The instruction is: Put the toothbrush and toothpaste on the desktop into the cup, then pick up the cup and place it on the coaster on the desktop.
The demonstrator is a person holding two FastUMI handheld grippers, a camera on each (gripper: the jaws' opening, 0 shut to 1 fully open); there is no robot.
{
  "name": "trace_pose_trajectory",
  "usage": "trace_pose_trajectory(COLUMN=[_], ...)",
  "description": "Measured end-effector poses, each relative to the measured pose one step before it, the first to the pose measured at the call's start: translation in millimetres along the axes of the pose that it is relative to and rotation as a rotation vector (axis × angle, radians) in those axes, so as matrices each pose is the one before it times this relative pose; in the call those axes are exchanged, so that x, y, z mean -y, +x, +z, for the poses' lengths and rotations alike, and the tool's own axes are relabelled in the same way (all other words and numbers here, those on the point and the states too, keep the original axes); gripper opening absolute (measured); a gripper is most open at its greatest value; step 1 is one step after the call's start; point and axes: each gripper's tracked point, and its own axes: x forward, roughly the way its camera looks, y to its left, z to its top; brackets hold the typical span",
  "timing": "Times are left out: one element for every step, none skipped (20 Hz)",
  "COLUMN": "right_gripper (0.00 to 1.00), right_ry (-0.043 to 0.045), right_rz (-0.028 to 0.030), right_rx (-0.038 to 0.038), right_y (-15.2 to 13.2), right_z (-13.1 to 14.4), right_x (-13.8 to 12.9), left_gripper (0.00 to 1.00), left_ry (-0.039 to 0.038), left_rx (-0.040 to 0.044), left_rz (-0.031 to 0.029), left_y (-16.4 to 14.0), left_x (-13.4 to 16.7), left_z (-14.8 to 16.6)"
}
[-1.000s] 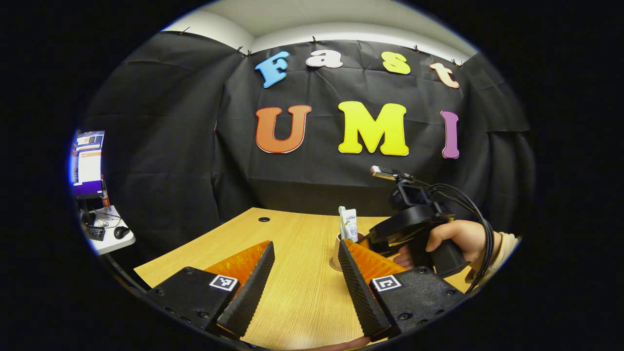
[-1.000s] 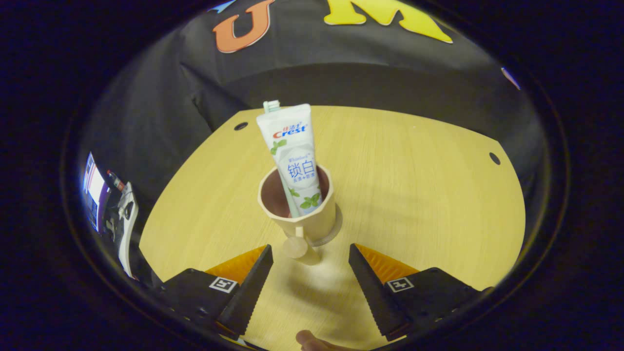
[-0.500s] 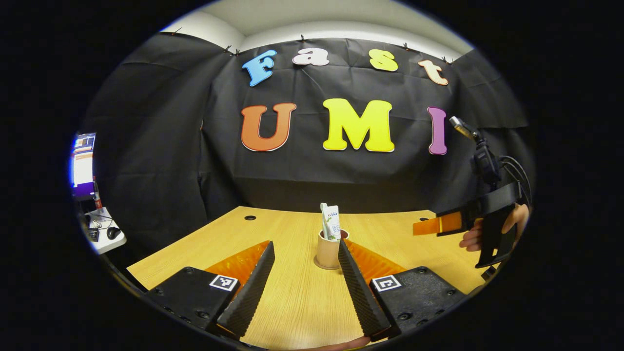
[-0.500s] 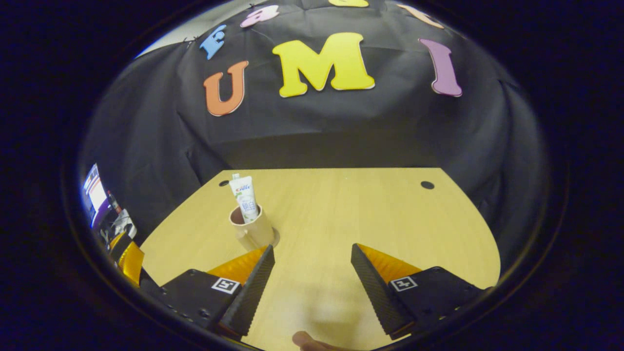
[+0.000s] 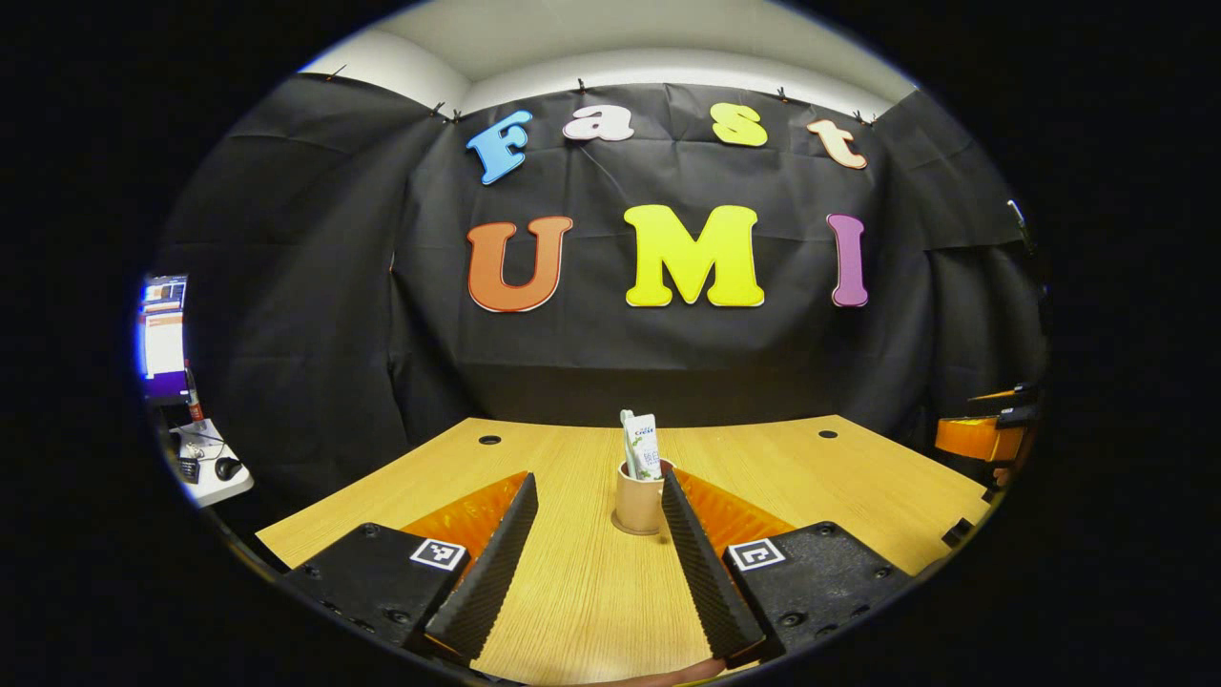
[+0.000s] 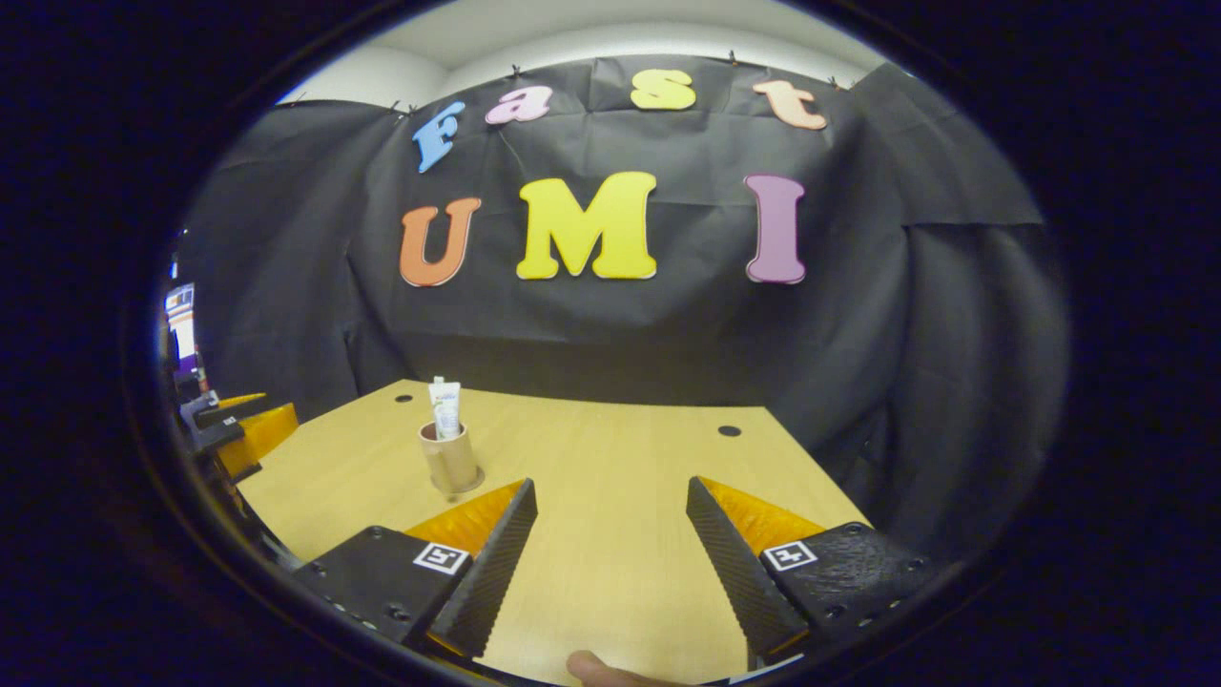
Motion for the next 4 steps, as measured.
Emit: trace_pose_trajectory(right_gripper=[0.96,0.96,0.96,0.96], right_ry=[0.02058,0.01837,0.02021,0.01578], right_rz=[-0.02162,-0.01209,-0.01015,0.00232], right_rx=[0.05832,0.00546,0.0006,0.00653], right_y=[-14.41,-4.14,-3.32,-1.7], right_z=[1.33,-3.13,-4.75,-1.6], right_x=[8.66,4.31,5.94,2.53], left_gripper=[0.84,0.84,0.84,0.84], left_ry=[-0.01667,-0.00475,0.00084,0.00637], left_rx=[0.00613,0.00211,0.00197,0.00254], left_rz=[-0.01148,-0.00905,-0.008,-0.00929], left_y=[-0.46,0.74,-0.61,-1.08], left_x=[7.98,6.06,4.91,5.27], left_z=[1.07,0.03,-0.2,-0.62])
